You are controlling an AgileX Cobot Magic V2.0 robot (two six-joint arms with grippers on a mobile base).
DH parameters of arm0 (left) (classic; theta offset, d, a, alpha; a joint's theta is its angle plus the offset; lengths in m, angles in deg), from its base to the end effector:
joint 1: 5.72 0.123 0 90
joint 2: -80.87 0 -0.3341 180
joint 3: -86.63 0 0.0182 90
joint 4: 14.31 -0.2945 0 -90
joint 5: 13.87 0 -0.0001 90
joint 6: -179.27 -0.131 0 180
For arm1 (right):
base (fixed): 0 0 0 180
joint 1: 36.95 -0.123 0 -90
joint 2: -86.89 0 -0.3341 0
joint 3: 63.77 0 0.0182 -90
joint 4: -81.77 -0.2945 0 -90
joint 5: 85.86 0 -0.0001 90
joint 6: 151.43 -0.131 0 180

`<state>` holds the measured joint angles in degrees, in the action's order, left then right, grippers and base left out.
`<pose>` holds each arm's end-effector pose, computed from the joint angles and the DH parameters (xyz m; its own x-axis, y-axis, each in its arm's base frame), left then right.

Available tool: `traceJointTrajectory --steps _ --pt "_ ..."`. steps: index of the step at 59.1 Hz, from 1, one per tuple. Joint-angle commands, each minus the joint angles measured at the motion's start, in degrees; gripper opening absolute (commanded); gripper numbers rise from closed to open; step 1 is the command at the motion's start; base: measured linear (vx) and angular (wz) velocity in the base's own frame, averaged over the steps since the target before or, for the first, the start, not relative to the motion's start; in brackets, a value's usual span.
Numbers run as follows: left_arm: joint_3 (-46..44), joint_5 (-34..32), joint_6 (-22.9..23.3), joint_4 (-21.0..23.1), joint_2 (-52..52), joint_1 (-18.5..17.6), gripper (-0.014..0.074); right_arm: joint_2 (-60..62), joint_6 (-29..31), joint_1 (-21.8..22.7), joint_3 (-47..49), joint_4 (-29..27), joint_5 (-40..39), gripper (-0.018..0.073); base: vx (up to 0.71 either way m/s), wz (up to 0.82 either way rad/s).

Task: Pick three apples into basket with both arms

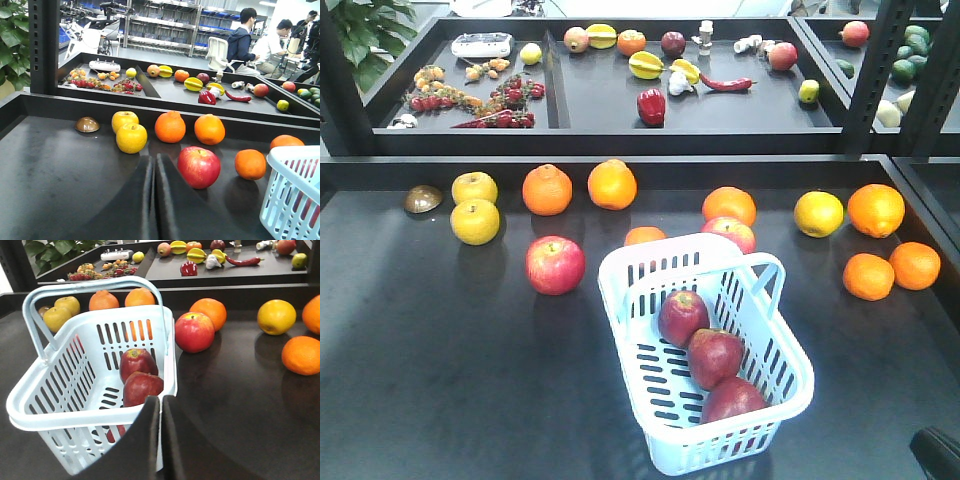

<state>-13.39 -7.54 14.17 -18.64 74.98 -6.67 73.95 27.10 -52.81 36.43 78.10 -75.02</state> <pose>0.0910 -0.0004 0.1916 -0.0389 -0.1833 -0.9823 0.0011 0.9830 -0.1834 0.0926 0.0280 0.1711 -0.2498 0.0210 -0.9681 -0.2635 0.9606 0.0888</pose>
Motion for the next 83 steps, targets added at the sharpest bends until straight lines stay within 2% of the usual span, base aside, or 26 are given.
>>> traceJointTrajectory --steps 1,10,18,23,31,35,44,55,83 --pt "-1.43 -4.25 0.53 0.08 0.74 -0.10 -0.0006 1.34 -3.97 0.01 -0.77 3.67 -6.00 -0.0005 0.00 0.00" --pt "-1.43 -4.25 0.53 0.08 0.74 -0.10 -0.0006 4.78 -2.76 0.05 -0.97 3.67 -5.14 -0.0005 0.00 0.00" --pt "-1.43 -4.25 0.53 0.08 0.74 -0.10 -0.0006 6.57 -1.77 0.47 -0.97 7.26 -5.19 -0.0005 0.00 0.00" --pt "-1.43 -4.25 0.53 0.08 0.74 -0.10 -0.0006 7.67 -2.45 3.70 -0.97 8.07 -5.19 -0.0005 0.00 0.00" --pt "-1.43 -4.25 0.53 0.08 0.74 -0.10 -0.0006 7.67 -2.66 11.58 -0.97 7.63 -5.41 -0.0005 0.00 0.00" --pt "-1.43 -4.25 0.53 0.08 0.74 -0.10 -0.0006 7.67 -2.66 13.23 -0.97 7.76 -5.41 -0.0005 0.00 0.00" --pt "-1.43 -4.25 0.53 0.08 0.74 -0.10 -0.0006 7.67 -2.60 13.38 -1.02 7.98 -5.57 -0.0005 0.00 0.00" --pt "-1.43 -4.19 0.53 0.08 0.74 -0.10 -0.0006 7.67 -2.80 14.65 -1.02 9.60 -10.84 -0.0005 0.00 0.00" --pt "-1.43 -3.84 0.53 0.08 0.74 -0.10 -0.0006 7.67 -2.51 14.71 -1.02 9.60 -9.66 -0.0005 0.00 0.00"
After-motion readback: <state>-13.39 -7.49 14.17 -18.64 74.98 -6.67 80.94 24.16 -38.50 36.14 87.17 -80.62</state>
